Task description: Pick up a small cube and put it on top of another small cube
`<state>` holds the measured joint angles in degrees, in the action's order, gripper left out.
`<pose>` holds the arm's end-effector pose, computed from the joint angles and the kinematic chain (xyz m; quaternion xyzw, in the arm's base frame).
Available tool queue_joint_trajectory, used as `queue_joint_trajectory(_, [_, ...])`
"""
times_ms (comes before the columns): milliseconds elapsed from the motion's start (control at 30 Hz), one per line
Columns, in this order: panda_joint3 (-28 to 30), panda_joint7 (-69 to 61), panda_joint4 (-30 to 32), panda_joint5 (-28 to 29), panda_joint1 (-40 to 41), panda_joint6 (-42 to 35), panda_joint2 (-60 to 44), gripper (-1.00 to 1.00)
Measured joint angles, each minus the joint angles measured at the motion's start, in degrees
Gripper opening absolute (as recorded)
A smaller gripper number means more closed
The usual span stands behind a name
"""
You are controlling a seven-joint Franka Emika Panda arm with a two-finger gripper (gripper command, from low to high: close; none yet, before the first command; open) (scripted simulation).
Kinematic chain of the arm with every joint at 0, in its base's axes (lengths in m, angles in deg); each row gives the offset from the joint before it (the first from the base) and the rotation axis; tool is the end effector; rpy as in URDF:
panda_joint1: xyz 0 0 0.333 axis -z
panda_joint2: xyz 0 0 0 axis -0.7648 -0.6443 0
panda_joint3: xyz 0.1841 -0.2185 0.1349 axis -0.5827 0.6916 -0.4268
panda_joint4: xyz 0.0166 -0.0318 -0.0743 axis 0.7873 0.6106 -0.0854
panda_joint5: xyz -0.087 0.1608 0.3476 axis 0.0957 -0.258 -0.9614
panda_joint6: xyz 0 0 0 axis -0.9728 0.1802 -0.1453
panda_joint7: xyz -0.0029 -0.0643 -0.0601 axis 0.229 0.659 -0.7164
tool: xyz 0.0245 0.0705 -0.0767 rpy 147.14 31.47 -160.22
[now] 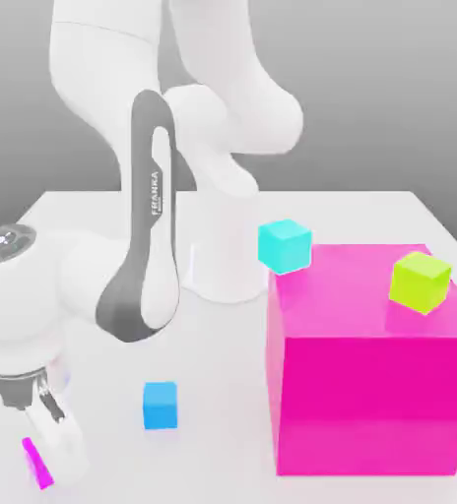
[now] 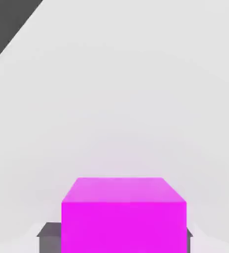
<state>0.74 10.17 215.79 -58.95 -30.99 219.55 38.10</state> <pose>0.4448 -0.2213 0.1309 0.6644 -0.7474 0.0005 0.0001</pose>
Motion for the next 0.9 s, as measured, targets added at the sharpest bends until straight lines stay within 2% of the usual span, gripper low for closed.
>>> queue_joint_trajectory(167, [1.98,1.65,1.83,2.66,-2.06,-7.05,8.91,-1.00])
queue_joint_trajectory(333, [-4.70,-3.46,1.50,4.50,-8.54,-17.35,19.26,-1.00])
queue_joint_trajectory(500, [-10.43,-11.01,0.78,4.24,-21.01,-28.40,29.75,-1.00])
queue_joint_trajectory(733, [-18.39,-21.60,-0.19,3.60,-31.96,-43.69,44.19,-1.00])
queue_joint_trajectory(867, [-20.47,-22.97,3.97,3.63,-33.71,-38.74,43.40,-1.00])
queue_joint_trajectory(900, [-20.71,-22.96,5.09,3.67,-33.73,-36.92,42.69,1.00])
